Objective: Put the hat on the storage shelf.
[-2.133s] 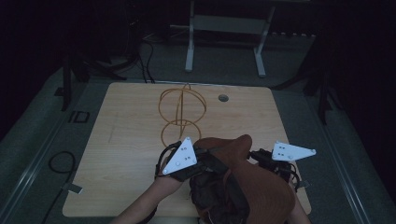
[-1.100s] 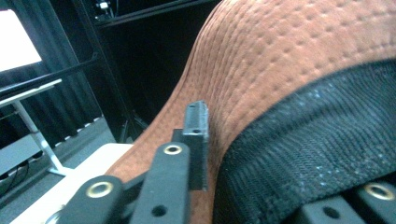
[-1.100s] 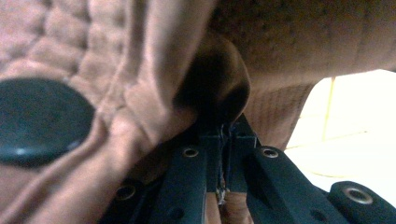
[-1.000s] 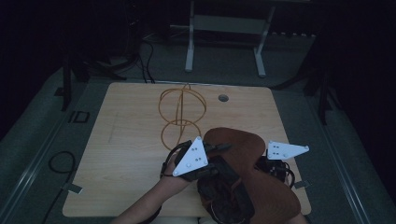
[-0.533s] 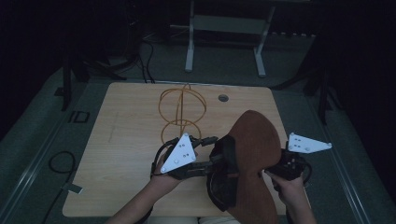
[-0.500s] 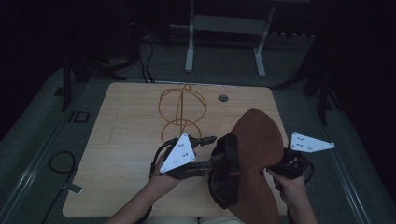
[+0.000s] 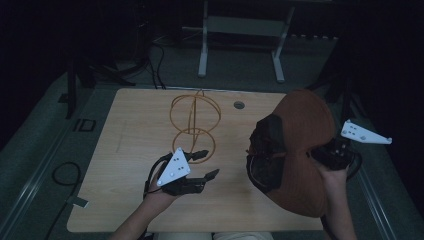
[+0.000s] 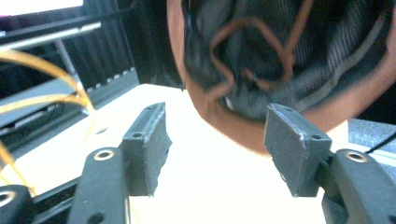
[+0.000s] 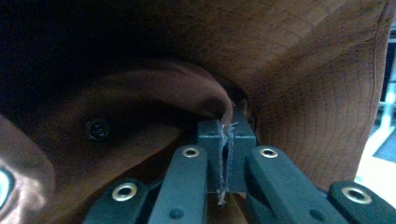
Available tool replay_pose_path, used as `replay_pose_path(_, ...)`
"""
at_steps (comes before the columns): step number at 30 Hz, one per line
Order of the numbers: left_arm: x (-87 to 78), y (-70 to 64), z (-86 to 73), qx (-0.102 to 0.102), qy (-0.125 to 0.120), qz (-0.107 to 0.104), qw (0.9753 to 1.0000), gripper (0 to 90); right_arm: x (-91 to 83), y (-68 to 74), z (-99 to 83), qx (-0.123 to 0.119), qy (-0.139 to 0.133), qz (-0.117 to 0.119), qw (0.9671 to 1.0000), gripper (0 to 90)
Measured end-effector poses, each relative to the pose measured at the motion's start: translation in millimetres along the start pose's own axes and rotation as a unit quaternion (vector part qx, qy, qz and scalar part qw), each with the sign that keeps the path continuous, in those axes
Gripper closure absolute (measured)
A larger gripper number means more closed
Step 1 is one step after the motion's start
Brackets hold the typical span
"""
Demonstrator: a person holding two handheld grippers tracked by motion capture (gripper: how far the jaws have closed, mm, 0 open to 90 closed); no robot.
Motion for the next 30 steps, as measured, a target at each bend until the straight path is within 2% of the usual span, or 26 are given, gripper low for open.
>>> replay_pose_path(3,-4.6,7.3,-15.1,-0.008,0.016,0.015,0.9997,32.6,5.4,-10.0,7.0,0.003,-0.001,-0.009,1.0000,87.6)
replay_pose_path(4,-6.8,9.7,-20.5,-0.013,0.020,0.016,0.9996,27.2,8.3,-13.6,9.0,0.005,-0.001,-0.012,0.9999,87.6)
replay_pose_path(5,-6.8,9.7,-20.5,-0.013,0.020,0.016,0.9996,25.4,11.4,-16.8,10.8,0.008,-0.001,-0.012,0.9999,87.6)
replay_pose_path(6,-11.1,15.6,-33.2,-0.025,0.033,0.022,0.9989,24.9,15.9,-21.8,12.7,0.008,0.000,-0.019,0.9998,87.6)
replay_pose_path(8,-14.5,20.5,-43.2,-0.032,0.040,0.036,0.9981,15.5,23.2,-28.1,15.6,0.012,0.001,-0.023,0.9997,87.6)
replay_pose_path(9,-16.9,23.4,-48.8,-0.035,0.043,0.044,0.9975,14.7,26.1,-30.7,16.8,0.013,0.001,-0.027,0.9996,87.6)
replay_pose_path(10,-16.9,23.4,-48.8,-0.035,0.043,0.044,0.9975,13.2,30.0,-33.5,18.5,0.016,0.001,-0.028,0.9995,87.6)
replay_pose_path(11,-22.7,30.8,-61.1,-0.043,0.047,0.066,0.9958,10.4,35.3,-37.1,20.8,0.016,0.001,-0.033,0.9993,87.6)
replay_pose_path(13,-29.2,36.7,-72.3,-0.056,0.050,0.082,0.9938,2.6,44.2,-42.0,24.2,0.018,0.003,-0.037,0.9991,87.6)
replay_pose_path(15,-36.9,42.0,-84.1,-0.066,0.056,0.097,0.9915,2.0,54.2,-46.5,27.4,0.019,0.007,-0.041,0.9989,87.6)
replay_pose_path(17,-45.0,46.0,-94.7,-0.066,0.059,0.118,0.9890,2.0,63.8,-49.5,29.7,0.016,0.013,-0.043,0.9989,87.6)
replay_pose_path(20,-57.0,48.7,-110.2,-0.069,0.065,0.135,0.9864,2.0,81.8,-54.4,33.3,0.016,0.024,-0.046,0.9985,87.5)
replay_pose_path(22,-64.9,50.7,-118.5,-0.081,0.064,0.140,0.9847,2.0,92.4,-56.7,37.1,0.016,0.027,-0.046,0.9985,87.6)
replay_pose_path(25,-80.9,54.5,-130.7,-0.108,0.050,0.155,0.9808,2.1,108.7,-58.5,44.5,0.018,0.027,-0.044,0.9985,87.6)
replay_pose_path(26,-80.9,54.5,-130.7,-0.108,0.050,0.155,0.9808,2.1,108.7,-58.5,44.5,0.018,0.027,-0.044,0.9985,87.6)
replay_pose_path(27,-89.1,56.5,-137.7,-0.120,0.045,0.164,0.9781,2.1,120.7,-58.2,50.3,0.019,0.027,-0.040,0.9987,87.5)
replay_pose_path(28,-89.1,56.5,-137.7,-0.120,0.045,0.164,0.9781,2.1,120.7,-58.2,50.3,0.019,0.027,-0.040,0.9987,87.5)
replay_pose_path(29,-94.8,57.5,-143.3,-0.128,0.045,0.169,0.9762,2.1,133.3,-56.4,57.1,0.018,0.028,-0.038,0.9987,87.5)
replay_pose_path(30,-97.1,58.2,-144.8,-0.129,0.044,0.172,0.9756,2.1,140.0,-54.4,60.5,0.017,0.029,-0.034,0.9988,87.5)
Point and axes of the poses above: each handheld gripper's, and its own axes: x roughly forward along the jaws, z roughly out of its top, y roughly to its left, the point moved 9 cm from there along x, roughly forward along the jaws, and after that the axes turned 5 degrees about -x, right-handed, at the moved point
